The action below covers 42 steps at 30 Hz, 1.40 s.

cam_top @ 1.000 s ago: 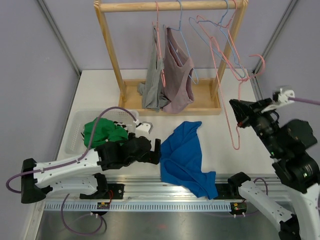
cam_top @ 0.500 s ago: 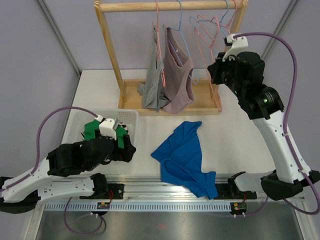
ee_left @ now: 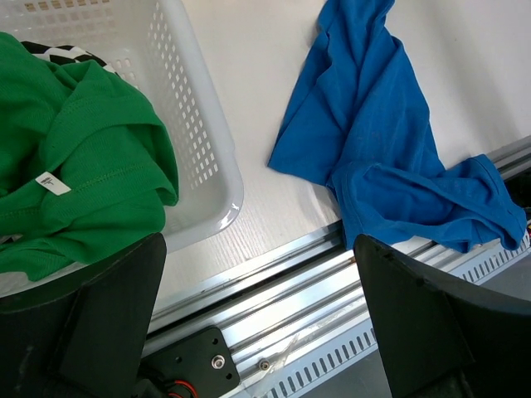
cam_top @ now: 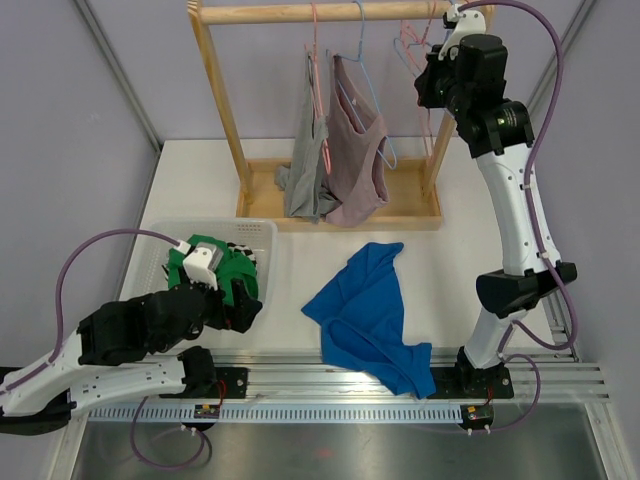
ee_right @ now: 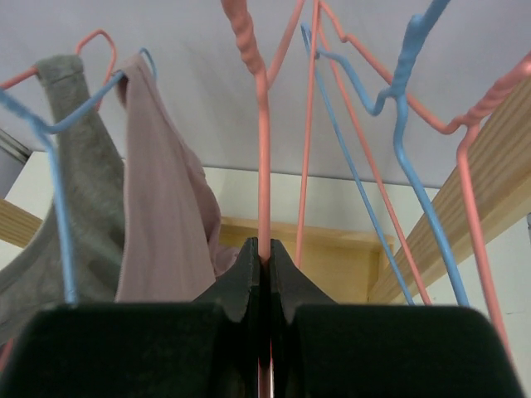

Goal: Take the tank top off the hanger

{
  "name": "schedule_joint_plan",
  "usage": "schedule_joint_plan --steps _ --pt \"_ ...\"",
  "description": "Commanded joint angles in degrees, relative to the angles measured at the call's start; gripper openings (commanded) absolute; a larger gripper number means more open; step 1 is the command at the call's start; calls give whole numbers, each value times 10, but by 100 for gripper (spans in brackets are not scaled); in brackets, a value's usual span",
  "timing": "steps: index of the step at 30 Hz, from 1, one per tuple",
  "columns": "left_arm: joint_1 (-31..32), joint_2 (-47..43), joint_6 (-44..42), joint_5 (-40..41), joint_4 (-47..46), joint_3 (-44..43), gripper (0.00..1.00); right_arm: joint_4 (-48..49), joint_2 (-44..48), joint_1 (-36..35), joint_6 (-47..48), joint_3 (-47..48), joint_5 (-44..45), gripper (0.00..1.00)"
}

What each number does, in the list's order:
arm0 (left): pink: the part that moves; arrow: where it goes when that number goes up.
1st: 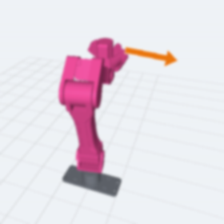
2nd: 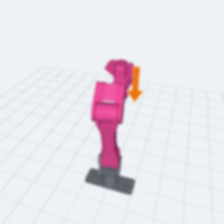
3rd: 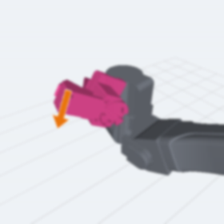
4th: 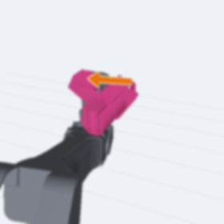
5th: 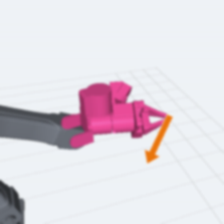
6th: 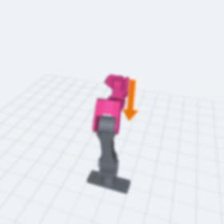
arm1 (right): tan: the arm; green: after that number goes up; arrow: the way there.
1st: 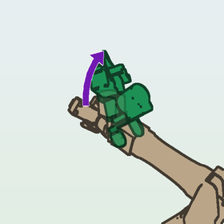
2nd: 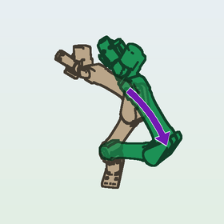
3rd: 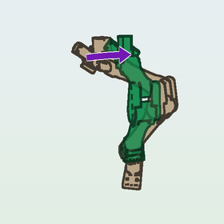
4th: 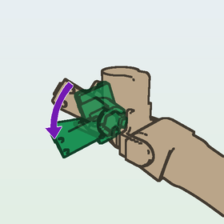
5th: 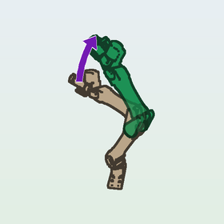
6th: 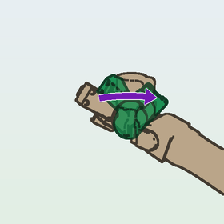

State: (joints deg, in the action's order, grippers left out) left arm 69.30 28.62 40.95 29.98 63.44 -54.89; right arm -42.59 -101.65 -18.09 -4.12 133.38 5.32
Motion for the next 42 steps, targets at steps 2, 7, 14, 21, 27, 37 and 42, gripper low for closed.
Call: schedule_joint_plan --steps 2,7,14,21,27,37,42 --pt "1 -4 -9 -11 -35 5 99 -47 -36 34 -11 72 -51 0" --pt "1 1 -10 -11 -37 6 99 -34 -7 40 -8 6 -51 0" --pt "1 11 -11 -8 -35 0 99 -34 29 55 -23 -29 -71 6" --pt "1 37 -15 -6 -38 -12 99 -44 64 57 -46 -44 -100 61" --pt "1 75 -20 -27 -110 -9 99 -49 135 57 -66 -80 -165 92" --pt "40 265 -24 -48 -262 -15 99 -57 329 57 -80 -206 -130 99" --pt "84 373 -23 -28 -291 -52 99 -12 495 56 -99 -366 -152 99"
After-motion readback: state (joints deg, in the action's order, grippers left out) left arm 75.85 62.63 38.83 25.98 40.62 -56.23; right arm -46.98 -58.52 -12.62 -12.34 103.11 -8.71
